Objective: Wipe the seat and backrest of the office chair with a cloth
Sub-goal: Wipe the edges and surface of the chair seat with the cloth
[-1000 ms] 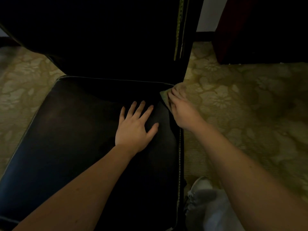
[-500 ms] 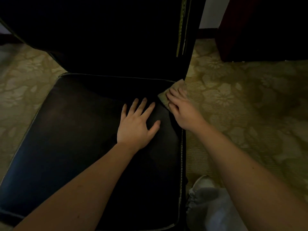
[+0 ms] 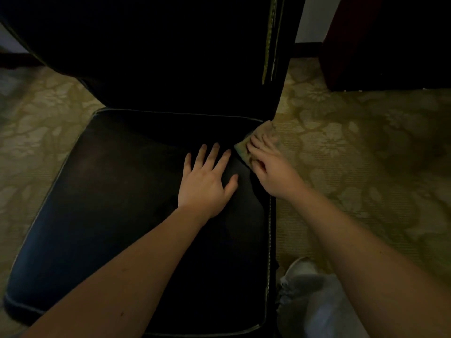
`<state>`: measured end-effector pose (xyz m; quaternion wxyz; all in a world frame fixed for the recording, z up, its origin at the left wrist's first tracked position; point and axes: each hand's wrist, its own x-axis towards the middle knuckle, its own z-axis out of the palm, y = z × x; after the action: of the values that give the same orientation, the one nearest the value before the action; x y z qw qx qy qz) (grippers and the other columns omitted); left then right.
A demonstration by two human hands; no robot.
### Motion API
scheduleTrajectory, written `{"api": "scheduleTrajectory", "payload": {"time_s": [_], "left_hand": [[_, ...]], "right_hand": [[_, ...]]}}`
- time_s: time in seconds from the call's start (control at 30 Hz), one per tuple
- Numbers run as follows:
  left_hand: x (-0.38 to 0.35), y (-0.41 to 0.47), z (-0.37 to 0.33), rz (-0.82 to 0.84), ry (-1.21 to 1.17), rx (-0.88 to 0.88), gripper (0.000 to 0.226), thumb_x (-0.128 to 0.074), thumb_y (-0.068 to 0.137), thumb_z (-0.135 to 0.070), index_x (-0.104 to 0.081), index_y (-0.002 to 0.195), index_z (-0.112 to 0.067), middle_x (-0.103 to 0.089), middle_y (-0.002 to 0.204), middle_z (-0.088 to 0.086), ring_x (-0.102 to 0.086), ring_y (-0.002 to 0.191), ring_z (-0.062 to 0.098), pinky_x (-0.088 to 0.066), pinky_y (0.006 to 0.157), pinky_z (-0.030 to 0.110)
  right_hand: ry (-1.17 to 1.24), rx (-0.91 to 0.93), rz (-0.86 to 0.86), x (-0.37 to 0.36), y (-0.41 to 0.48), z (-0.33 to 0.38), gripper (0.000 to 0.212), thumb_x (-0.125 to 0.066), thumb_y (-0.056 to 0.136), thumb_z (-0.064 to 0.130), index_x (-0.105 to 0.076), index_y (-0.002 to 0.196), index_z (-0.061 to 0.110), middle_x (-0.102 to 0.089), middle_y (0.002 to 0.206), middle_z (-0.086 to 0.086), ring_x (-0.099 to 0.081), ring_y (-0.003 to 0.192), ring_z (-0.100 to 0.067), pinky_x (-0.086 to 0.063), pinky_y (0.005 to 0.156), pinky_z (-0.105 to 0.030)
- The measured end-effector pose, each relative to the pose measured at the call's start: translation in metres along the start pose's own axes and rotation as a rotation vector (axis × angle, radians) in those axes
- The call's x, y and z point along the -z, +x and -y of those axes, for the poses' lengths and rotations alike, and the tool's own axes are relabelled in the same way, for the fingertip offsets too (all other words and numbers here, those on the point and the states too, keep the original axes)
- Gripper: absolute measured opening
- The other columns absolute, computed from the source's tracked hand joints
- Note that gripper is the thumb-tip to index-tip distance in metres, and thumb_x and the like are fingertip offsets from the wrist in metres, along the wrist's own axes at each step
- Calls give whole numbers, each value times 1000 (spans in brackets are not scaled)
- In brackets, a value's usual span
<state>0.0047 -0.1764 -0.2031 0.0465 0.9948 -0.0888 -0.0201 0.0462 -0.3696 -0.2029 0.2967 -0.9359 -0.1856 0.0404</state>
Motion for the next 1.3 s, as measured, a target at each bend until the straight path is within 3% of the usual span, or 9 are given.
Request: {"api": "scheduleTrajectory", "payload": {"time_s": [0.17,0.27,0.4,0.57,0.8,0.93,1.13,1.3], "left_hand": [[0,-17,-6,5,-3,56,76,-4,96,-62,-10,163,-28,-8,171,3,-3,158,26,-5,127,51],[-2,-23,-7,3,-5,84,77,-6,96,-63,-10,163,-25,-8,171,4,-3,158,25,-3,127,49],[-3,-23,-8,-11,-5,82,77,-8,97,-63,-14,163,-23,-12,171,5,-6,158,26,-4,127,50],[-4,-23,-7,2,-6,80,76,-9,98,-63,-11,164,-24,-9,171,4,-3,158,25,-2,127,50],[-5,-22,-7,3,-16,87,76,-12,99,-63,-9,164,-24,-7,172,2,0,158,23,0,128,50],[-5,-23,-6,8,-11,87,79,-11,98,-65,-6,164,-22,-4,172,1,2,158,21,1,128,49],[-4,-23,-6,10,-23,83,81,-11,97,-67,-9,164,-21,-7,172,1,0,158,21,1,128,48],[-3,-21,-5,37,-14,78,84,-7,95,-69,-7,164,-21,-3,172,1,4,158,22,3,127,49]], "right_hand": [[82,33,31,9,2,-6,55,-50,99,14,-34,151,20,-21,162,0,-7,151,-17,-12,123,-42],[84,-71,-111,6,-2,6,64,-53,99,20,-23,155,20,-11,164,-4,-10,151,-20,-19,120,-33],[-68,-266,-103,-3,3,16,64,-38,104,30,-10,155,2,-3,164,-15,-2,151,-24,-5,119,-27],[-188,-186,-34,-3,10,11,61,-30,106,28,-7,153,-3,-1,162,-21,3,151,-29,2,122,-32],[-256,-71,94,-1,-4,13,58,-29,106,29,-10,155,4,-3,164,-12,4,151,-24,-1,124,-38],[-209,-104,34,-5,-1,11,59,-32,106,27,-11,154,1,-4,163,-16,2,151,-27,-2,124,-37],[-149,-228,-23,-3,14,8,58,-32,106,24,-11,154,-1,-3,163,-18,0,151,-26,5,116,-22],[-184,-126,8,-4,-1,9,55,-32,105,20,-15,154,1,-8,163,-16,-3,151,-24,-1,122,-29]]}}
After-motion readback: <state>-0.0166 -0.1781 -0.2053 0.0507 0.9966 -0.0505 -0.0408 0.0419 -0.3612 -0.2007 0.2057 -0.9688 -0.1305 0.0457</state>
